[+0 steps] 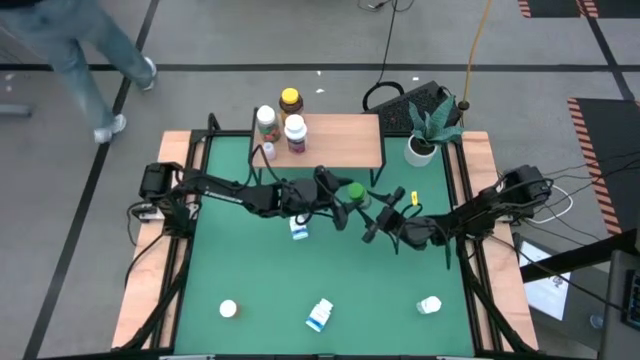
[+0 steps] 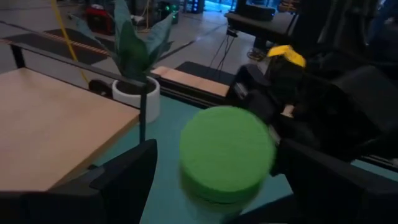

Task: Pick and place medicine bottles onto shelf by color
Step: Put the green medicine bottle on the shelf, then adjust the white violet medicine bottle on the shelf

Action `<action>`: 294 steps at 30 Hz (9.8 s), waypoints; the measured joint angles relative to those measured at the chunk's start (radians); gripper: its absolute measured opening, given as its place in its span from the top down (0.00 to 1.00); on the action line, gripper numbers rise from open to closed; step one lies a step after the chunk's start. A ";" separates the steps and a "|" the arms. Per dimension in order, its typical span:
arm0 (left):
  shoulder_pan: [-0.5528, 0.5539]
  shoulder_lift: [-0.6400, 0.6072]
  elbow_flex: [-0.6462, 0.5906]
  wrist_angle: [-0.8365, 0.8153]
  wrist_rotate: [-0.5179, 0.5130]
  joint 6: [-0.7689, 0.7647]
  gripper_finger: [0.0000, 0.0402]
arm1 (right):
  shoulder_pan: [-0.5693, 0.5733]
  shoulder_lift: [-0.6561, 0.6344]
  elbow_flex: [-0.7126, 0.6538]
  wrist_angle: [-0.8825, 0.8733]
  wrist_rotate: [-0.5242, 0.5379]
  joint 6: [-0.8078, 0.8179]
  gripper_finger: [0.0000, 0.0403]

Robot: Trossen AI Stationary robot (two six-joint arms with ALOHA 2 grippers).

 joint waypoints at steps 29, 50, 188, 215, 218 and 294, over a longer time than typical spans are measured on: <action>0.002 -0.001 0.001 -0.032 -0.014 0.054 0.51 | -0.038 0.000 -0.003 -0.031 -0.089 0.039 0.34; 0.003 -0.064 0.002 -0.126 0.213 0.224 0.48 | -0.049 -0.319 -0.090 -0.279 -0.629 0.319 0.11; -0.005 -0.209 0.002 -0.486 0.069 0.261 0.50 | -0.169 -0.310 -0.244 0.083 -0.660 0.347 0.17; 0.231 -0.620 -0.365 -0.382 0.107 0.255 0.49 | -0.169 -0.430 -0.338 0.139 -0.649 0.395 0.17; 0.269 -0.619 -0.377 -0.382 0.111 0.253 0.48 | -0.169 -0.431 -0.338 0.141 -0.649 0.395 0.17; 0.348 -0.705 -0.451 -0.218 0.183 0.346 0.32 | -0.169 -0.240 -0.114 -0.231 -0.560 0.261 0.17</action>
